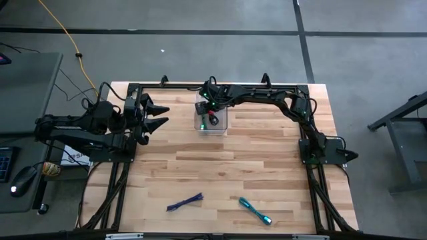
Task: Pick and place USB-C Cables
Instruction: Put the blue charger cable into the transparent bin
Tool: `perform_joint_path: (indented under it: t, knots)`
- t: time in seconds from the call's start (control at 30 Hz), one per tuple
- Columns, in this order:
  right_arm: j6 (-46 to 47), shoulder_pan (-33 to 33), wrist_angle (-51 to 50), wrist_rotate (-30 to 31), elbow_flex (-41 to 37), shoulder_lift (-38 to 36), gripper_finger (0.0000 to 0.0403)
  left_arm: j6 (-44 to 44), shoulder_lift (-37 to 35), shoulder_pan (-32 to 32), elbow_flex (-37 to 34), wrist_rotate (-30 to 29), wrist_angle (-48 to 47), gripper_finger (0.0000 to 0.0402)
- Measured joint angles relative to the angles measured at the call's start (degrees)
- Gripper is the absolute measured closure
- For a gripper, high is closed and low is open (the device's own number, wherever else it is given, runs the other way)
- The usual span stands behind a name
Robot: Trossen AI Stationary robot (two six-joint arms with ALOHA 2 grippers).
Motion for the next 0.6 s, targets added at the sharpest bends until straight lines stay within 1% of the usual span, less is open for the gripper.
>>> perform_joint_path:
  t: [0.1, 0.4, 0.5, 0.6]
  knots:
    - [0.00, 0.00, -0.14, -0.05, 0.00, 0.00, 0.0162, 0.00, 0.00, 0.00, 0.00, -0.01, 0.00, 0.0216]
    - [-0.40, -0.17, -0.80, -0.14, 0.72, 0.00, 0.0160, 0.00, 0.01, 0.00, 0.00, -0.02, 0.00, 0.0216]
    - [-3.77, -0.44, -1.44, -0.11, 3.20, -0.21, 0.0160, 0.00, 0.00, 0.00, 0.02, -0.02, 0.00, 0.0216]
    - [-9.14, -0.50, -5.06, 0.82, 7.19, -1.03, 0.0160, 0.00, 0.00, 0.00, 0.02, -0.02, 0.00, 0.0216]
